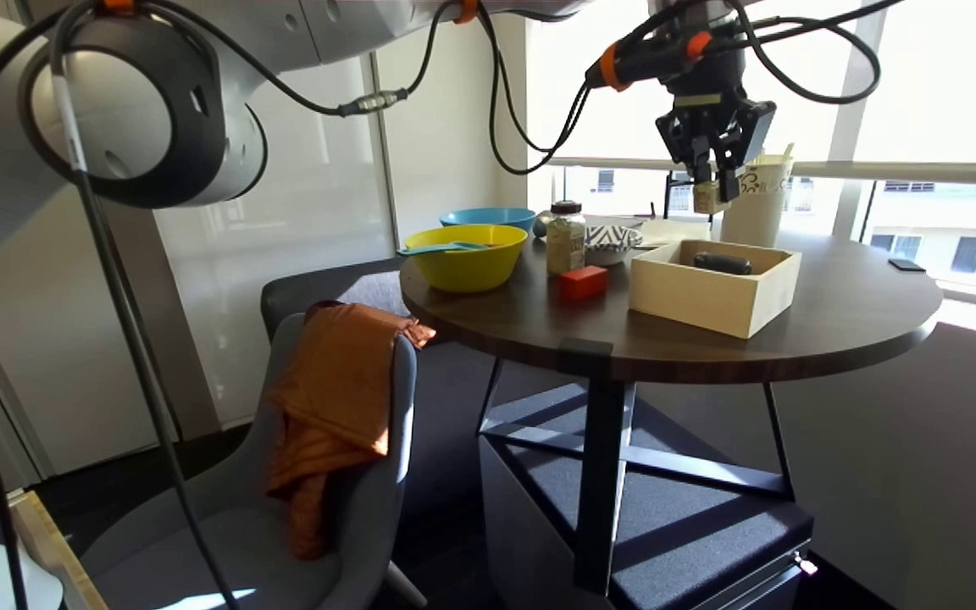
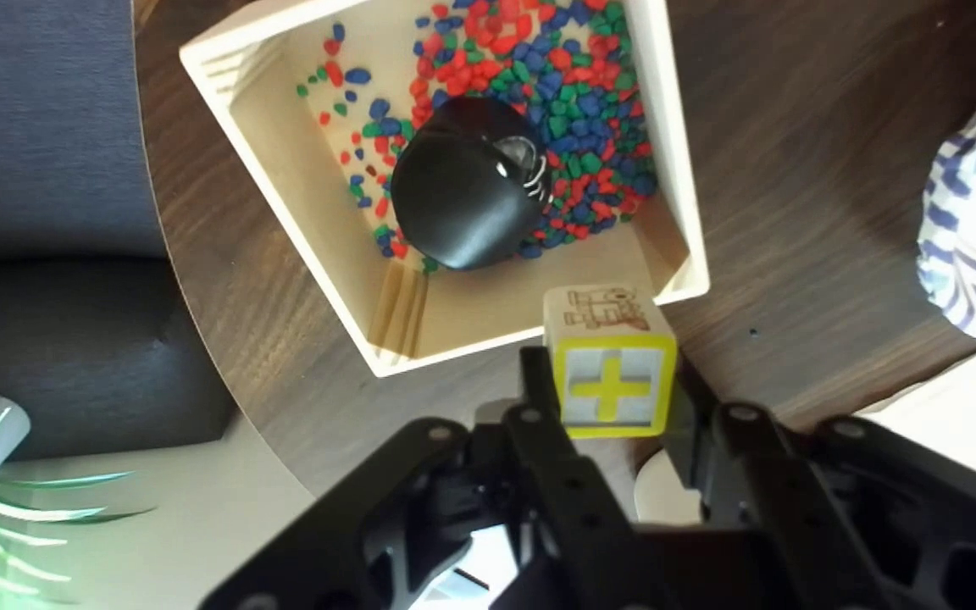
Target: Remove the block from on top of the container and put it in the wooden box
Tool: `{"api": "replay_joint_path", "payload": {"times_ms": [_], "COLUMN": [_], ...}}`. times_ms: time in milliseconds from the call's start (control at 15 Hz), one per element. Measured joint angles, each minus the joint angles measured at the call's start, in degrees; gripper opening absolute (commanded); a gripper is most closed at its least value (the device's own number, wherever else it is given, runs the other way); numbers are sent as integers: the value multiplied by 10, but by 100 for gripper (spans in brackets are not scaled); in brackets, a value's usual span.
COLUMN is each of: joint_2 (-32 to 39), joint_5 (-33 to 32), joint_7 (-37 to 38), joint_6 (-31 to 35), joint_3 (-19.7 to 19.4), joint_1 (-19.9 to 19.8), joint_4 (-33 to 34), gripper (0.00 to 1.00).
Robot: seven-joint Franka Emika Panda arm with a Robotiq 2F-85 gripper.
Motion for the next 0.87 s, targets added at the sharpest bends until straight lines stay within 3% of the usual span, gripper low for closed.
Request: {"api": "replay_joint_path", "payload": {"times_ms": [400,533,867], "joint_2": [11,9,-51], "joint_5": [-20,-20,-16], "joint_7": [0,2,-26], "joint_6": [-3,-17,-127], "joint_3": [0,1,15], "joint_1": [-1,-1,-10], "joint_4": [0,1,3], "gripper": [98,100,100]}}
